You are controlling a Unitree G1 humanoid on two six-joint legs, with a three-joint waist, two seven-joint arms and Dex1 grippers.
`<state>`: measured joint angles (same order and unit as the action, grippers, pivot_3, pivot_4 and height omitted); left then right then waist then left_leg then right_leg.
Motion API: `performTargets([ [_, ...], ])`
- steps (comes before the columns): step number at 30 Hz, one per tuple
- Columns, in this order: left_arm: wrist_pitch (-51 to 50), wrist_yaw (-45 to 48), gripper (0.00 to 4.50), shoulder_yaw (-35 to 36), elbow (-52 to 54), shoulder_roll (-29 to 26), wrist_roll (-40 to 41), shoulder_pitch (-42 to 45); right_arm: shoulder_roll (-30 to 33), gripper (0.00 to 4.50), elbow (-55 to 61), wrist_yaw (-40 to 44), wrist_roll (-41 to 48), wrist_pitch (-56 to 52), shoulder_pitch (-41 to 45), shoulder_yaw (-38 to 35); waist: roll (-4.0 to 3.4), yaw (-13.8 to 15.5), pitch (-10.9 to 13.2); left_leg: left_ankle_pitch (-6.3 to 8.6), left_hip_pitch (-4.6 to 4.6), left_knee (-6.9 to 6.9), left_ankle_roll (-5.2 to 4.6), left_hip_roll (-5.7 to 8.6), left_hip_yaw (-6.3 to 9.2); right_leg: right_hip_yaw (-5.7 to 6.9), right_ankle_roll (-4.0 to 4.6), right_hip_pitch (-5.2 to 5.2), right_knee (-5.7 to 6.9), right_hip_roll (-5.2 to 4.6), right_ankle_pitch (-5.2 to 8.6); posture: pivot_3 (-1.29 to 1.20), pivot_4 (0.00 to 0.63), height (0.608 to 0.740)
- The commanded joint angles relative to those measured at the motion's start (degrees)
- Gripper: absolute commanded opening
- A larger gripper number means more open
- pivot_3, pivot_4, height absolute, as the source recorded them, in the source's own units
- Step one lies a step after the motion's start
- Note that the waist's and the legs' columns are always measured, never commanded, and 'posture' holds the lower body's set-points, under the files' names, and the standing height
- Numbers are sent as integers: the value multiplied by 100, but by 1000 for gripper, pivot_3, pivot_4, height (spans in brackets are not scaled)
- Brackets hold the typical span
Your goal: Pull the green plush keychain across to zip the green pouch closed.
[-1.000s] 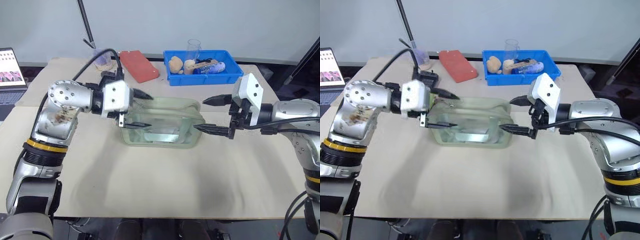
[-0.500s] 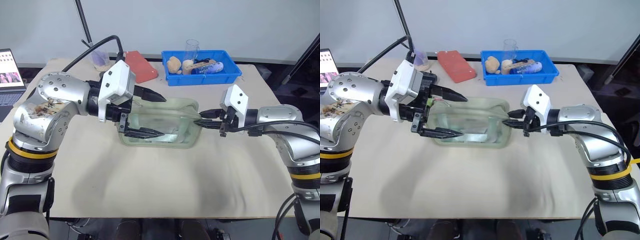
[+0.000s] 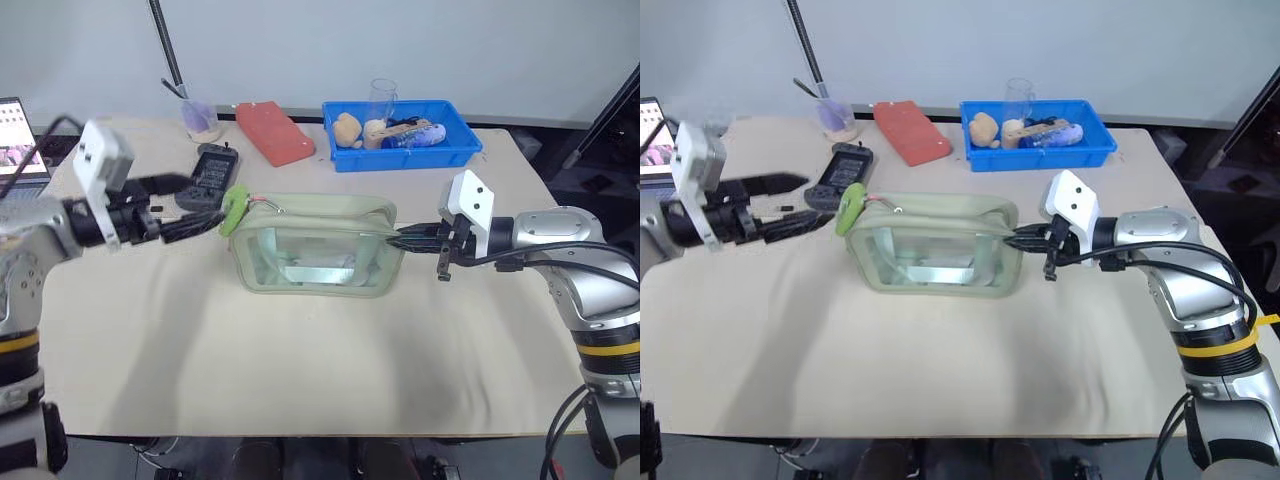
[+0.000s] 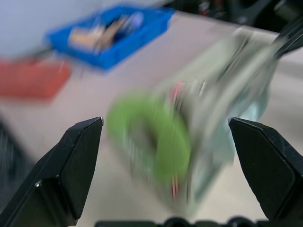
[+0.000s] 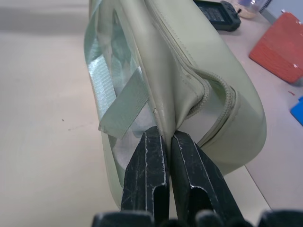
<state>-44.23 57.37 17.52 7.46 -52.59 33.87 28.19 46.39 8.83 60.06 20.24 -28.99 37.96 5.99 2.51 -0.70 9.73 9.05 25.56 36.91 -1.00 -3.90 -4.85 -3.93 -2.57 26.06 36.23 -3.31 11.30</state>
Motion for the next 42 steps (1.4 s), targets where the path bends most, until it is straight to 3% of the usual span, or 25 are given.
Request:
performTargets([
  [1, 167, -198, 4500, 199, 276, 130, 110, -120, -18, 12, 60, 58, -10, 135, 193, -128, 2, 36, 1, 0, 1, 1, 1, 2, 0, 0, 8, 0, 0, -3, 4, 0, 150, 740],
  [8, 118, -807, 4500, 244, -251, 625, 158, 203, -35, 12, 56, 129, -12, 107, 207, -151, 2, 46, 1, -1, 0, 2, 3, 1, -4, 1, 34, 0, 1, -3, 9, 0, 150, 740],
  [10, 78, -850, 4500, 227, -429, 711, 194, 312, -32, 12, 70, 142, -24, 109, 181, -163, 2, 37, 1, -2, 0, 2, 3, 1, -3, 1, 6, 0, 1, 0, -9, 0, 150, 740],
  [17, 367, -983, 4500, -199, -1193, 986, -162, 585, -28, 12, 124, 125, -31, 71, 129, -193, 2, 1, 1, -2, 0, 2, 3, 1, -3, 1, 1, 0, 1, 0, -12, 0, 150, 740],
  [25, 371, -644, 4500, -576, -959, 1162, -63, 496, -2, 12, 181, 95, -46, 46, 106, -223, 2, 0, 1, -1, 0, 2, 3, 1, -3, 1, 2, 0, 0, -1, -12, 0, 150, 740],
  [28, 419, -629, 3679, -531, -978, 1194, -71, 533, -3, 0, 178, 77, -52, 47, 86, -220, 2, -1, 1, -1, 0, 2, 3, 1, -3, 1, 1, 0, 0, -1, -12, 0, 150, 740],
  [35, 423, -630, 228, -368, -1049, 1155, -61, 601, -21, 0, 126, 58, -77, 70, 121, -207, 2, -1, 1, -1, 0, 2, 3, 1, -3, 1, 1, 0, 0, -1, -12, 0, 150, 740],
  [36, 421, -648, 58, -334, -1059, 1148, -55, 626, -27, 0, 116, 57, -80, 76, 129, -204, 2, -1, 1, -1, 0, 2, 3, 1, -2, 1, 1, 0, 0, -1, -12, 0, 150, 740],
  [42, 143, -643, 58, -200, -877, 1009, 183, 1038, -66, 0, 27, 58, -118, 125, 169, -174, 3, -1, 1, -2, 1, 2, 3, 1, -2, 1, 1, 0, 0, -1, -13, 0, 150, 740],
])
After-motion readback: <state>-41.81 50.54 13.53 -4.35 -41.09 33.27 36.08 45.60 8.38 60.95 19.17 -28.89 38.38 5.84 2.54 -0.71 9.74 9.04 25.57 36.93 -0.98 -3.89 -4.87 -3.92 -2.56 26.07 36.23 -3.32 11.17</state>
